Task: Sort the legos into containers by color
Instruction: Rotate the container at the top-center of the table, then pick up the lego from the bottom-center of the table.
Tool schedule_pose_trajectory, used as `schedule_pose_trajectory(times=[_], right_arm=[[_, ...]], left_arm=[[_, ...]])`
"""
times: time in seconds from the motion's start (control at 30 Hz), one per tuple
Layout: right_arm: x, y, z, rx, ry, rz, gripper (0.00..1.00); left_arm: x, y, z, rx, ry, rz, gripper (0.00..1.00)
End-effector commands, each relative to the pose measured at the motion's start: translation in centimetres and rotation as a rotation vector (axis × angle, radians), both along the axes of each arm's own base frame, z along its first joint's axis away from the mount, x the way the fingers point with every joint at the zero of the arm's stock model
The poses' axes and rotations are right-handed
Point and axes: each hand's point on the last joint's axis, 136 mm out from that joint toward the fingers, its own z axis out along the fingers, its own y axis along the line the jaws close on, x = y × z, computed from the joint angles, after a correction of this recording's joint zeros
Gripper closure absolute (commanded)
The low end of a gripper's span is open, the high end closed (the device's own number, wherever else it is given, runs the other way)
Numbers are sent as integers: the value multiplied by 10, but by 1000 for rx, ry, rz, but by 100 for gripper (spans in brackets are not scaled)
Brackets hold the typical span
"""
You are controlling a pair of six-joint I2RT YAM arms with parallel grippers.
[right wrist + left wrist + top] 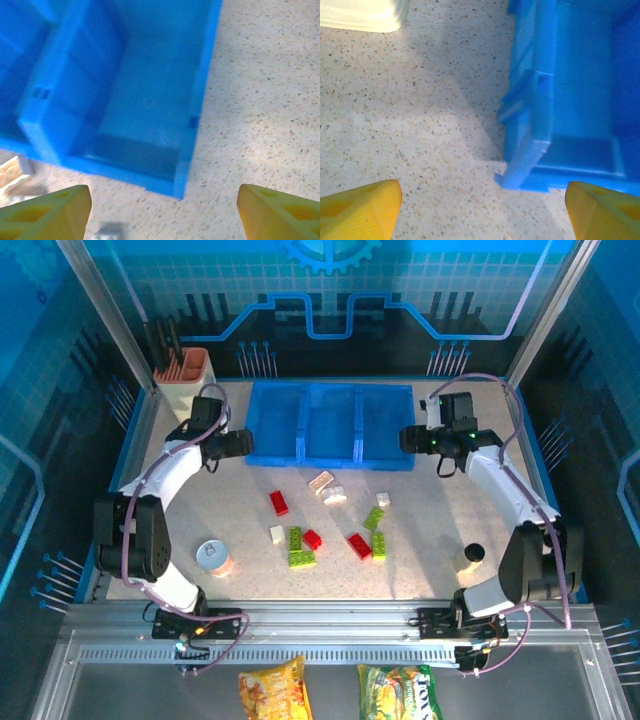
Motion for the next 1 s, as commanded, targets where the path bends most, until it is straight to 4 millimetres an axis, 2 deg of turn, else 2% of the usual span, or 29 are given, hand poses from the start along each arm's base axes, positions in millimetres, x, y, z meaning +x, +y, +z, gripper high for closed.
schedule_pose_trajectory(times=[0.0,0.13,0.3,0.47,0.63,0.73,0.97], right_arm=[[-34,19,-1,-21,93,41,23],[-61,52,-15,-38,183,110,28],[-92,95,-31,-61,239,173,29],[-127,155,-48,-133,261,417,31],[-152,198,-68,-217,279,605,36],[-166,218,-77,-259,306,676,40],[-190,252,-100,-307,351,747,41]], left_arm=[[-15,-12,24,-82,11,-28,14],[-32,-18,35,-126,52,-56,14],[-51,-22,48,-167,76,-85,11],[-65,-20,60,-189,56,-128,12],[-66,-20,57,-190,-17,-137,16],[-67,-18,53,-172,-40,-138,16],[-64,-11,62,-134,-89,-120,15]])
